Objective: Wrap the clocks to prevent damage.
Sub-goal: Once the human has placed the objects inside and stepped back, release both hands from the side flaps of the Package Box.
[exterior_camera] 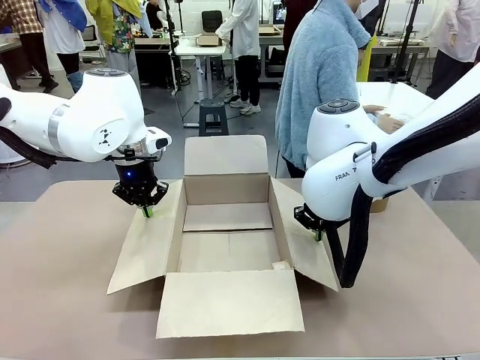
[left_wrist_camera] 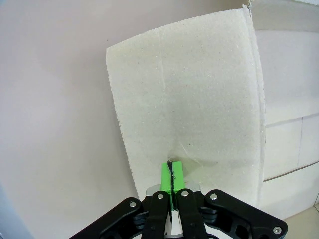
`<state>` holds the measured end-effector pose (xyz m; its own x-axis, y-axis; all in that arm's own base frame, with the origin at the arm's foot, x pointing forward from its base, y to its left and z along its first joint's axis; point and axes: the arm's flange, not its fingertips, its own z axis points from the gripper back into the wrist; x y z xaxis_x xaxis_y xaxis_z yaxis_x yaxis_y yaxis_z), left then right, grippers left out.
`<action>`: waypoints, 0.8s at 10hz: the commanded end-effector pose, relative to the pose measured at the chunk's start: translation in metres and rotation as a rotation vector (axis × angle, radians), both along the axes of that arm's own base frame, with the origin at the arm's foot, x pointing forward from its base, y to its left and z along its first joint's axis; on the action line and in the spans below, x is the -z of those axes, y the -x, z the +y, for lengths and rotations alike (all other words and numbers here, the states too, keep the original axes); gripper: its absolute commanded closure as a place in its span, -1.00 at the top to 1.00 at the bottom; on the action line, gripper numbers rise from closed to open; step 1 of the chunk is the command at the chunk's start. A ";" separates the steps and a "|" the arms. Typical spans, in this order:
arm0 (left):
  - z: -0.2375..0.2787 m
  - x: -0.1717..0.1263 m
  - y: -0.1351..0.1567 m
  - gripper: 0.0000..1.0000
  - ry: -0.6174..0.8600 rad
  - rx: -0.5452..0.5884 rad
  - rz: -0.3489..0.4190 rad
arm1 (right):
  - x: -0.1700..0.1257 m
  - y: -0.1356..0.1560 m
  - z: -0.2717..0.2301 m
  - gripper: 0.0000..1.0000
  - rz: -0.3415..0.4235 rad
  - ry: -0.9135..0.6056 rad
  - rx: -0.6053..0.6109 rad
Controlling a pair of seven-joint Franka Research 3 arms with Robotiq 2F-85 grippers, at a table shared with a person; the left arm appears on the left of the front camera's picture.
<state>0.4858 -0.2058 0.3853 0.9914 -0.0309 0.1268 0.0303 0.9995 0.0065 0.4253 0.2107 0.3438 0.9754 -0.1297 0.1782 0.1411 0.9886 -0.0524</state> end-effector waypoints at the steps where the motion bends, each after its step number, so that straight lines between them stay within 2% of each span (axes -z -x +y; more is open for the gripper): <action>1: -0.001 0.000 -0.002 -0.99 -0.013 0.008 0.003 | 0.000 0.001 0.001 -0.98 -0.002 0.018 0.002; 8: -0.001 0.000 -0.002 -0.99 -0.013 0.008 0.003 | 0.000 0.001 0.001 -0.98 -0.002 0.018 0.002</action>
<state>0.4858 -0.2058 0.3853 0.9914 -0.0309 0.1268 0.0303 0.9995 0.0065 0.4253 0.2106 0.3438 0.9754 -0.1299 0.1782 0.1412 0.9886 -0.0524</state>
